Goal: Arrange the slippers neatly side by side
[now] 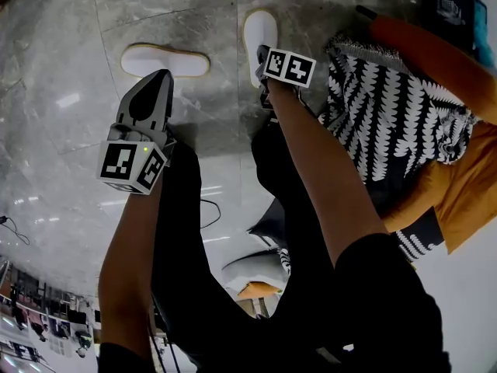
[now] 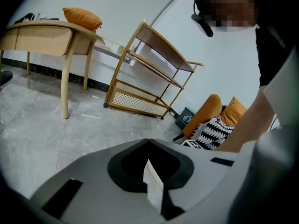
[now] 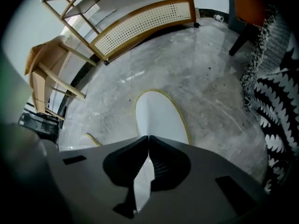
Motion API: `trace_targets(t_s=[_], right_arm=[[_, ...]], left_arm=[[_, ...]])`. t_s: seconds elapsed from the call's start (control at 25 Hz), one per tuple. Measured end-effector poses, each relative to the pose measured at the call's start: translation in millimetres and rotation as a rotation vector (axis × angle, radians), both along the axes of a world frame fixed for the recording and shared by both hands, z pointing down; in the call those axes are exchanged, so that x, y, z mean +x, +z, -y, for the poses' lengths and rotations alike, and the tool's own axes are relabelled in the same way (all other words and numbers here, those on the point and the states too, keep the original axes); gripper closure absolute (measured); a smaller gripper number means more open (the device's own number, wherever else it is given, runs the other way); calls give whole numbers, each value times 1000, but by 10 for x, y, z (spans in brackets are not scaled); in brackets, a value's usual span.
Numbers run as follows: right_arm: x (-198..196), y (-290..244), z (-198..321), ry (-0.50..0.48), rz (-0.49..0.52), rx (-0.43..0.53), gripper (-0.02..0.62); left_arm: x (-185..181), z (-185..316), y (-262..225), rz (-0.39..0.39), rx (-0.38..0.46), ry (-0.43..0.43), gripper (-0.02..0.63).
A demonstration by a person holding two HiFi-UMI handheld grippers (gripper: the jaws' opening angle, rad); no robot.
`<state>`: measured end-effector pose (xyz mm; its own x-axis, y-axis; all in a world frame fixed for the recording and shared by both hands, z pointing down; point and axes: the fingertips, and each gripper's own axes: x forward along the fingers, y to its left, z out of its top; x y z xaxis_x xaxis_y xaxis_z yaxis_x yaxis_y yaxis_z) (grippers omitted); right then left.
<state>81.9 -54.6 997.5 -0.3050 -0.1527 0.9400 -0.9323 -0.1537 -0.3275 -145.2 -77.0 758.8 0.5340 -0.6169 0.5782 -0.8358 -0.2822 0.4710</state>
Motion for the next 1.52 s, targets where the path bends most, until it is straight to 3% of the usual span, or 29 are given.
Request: trace_targets(t_s=[0.52,1.0,1.28,1.52], right_arm=[[-128,118,38,161,84,-36,557],[-36,-56,62,74,9,3,549],[14,-713,102,44,7,16,520],[47,-1812,320,-18,26,154,548]], left_arm=[[27,7,66,12,6,20,591],[-39,-35,55,26,-10,27,591],[-107,-63,-52,63,-96,31,591],[-76,-11,-545,95,-138,44,591]])
